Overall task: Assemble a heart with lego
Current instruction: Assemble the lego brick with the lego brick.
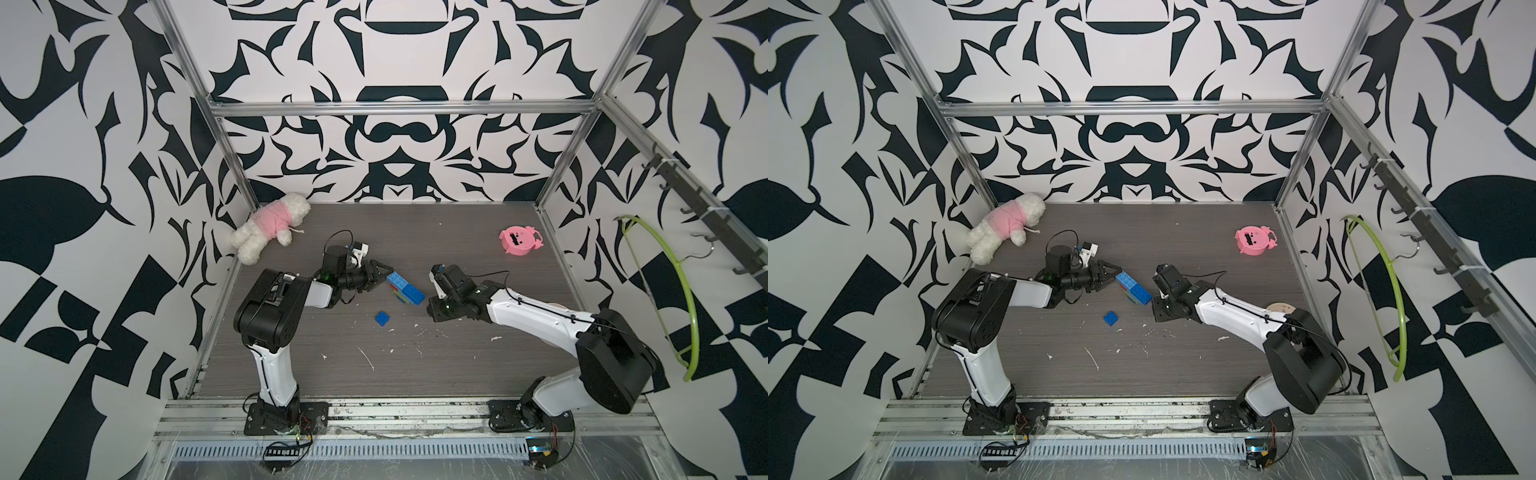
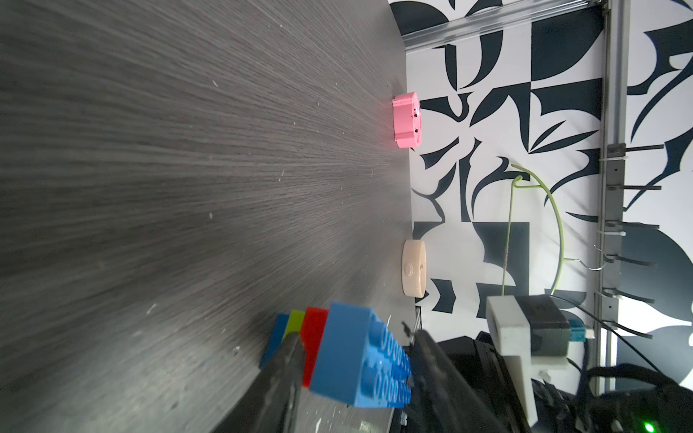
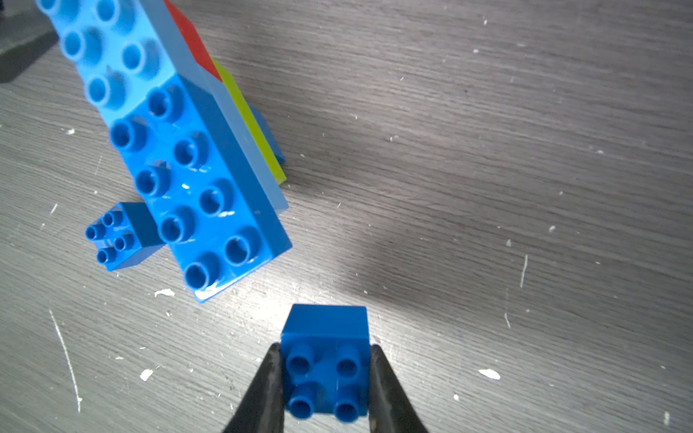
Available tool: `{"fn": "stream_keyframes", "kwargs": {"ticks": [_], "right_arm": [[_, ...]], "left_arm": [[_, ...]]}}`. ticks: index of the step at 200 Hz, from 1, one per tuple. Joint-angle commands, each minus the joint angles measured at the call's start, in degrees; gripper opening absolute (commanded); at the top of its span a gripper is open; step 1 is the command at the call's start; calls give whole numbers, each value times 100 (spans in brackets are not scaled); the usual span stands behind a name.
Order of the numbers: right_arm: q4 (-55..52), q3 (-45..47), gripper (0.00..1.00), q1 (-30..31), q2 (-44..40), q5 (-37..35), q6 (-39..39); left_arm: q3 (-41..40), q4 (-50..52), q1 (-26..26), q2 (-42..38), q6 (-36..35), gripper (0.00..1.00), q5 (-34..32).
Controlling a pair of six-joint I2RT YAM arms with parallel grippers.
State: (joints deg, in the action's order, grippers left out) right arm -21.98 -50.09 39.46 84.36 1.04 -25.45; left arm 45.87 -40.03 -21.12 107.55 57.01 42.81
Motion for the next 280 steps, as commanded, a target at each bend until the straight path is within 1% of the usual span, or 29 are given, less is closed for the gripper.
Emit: {"fn": "stream_keyframes", "kwargs": {"ticks": [1, 18, 38, 49, 65, 75, 111, 137, 153, 162, 187, 204, 229, 257, 280], "right_arm": [[3, -138, 23, -9, -32, 32, 43], [-33, -158, 23, -9, -38, 15, 64], [-44, -160, 23, -9, -42, 10, 73], [-46, -166, 23, -9, -34, 19, 74], [-63, -193, 23, -9, -55, 25, 80], [-100, -227, 23, -9, -81, 12, 91], [-412, -526, 23, -33, -215, -108, 260], [-670, -890, 23, -75, -318, -195, 583], [-801, -1168, 22, -105, -305, -80, 908], [-793, -1297, 22, -105, -267, 150, 1176], [-1097, -1835, 22, -105, 184, 611, 1887], [-1463, -2283, 21, -106, 576, 818, 2185], [-1756, -2777, 21, -113, 995, 1007, 2379], [-2404, -3349, 21, -112, 1558, 1026, 2610], [-2622, -3448, 21, -113, 1698, 941, 2681]], "left_arm": [[83, -130, -56, 168, -71, 47, 90], [46, -244, -54, 196, -12, 45, 84], [12, -271, -55, 180, -5, 42, 62], [2, -277, -51, 170, -5, 38, 60], [-16, -277, -55, 144, -2, 37, 35], [-38, -286, -54, 122, 2, 35, 17], [-128, -286, -58, 91, -41, 34, -23], [-238, -431, -50, 160, -12, 34, -46], [-344, -609, -53, 166, 58, 33, -58], [-375, -628, -52, 149, 56, 33, -80], [-438, -672, -61, 93, 55, 33, -101], [-441, -639, -55, 43, 47, 33, -106], [-466, -629, -60, -40, 40, 34, -132], [-456, -570, -62, -104, 30, 34, -141], [-476, -501, -63, -162, -11, 34, -159]]}}
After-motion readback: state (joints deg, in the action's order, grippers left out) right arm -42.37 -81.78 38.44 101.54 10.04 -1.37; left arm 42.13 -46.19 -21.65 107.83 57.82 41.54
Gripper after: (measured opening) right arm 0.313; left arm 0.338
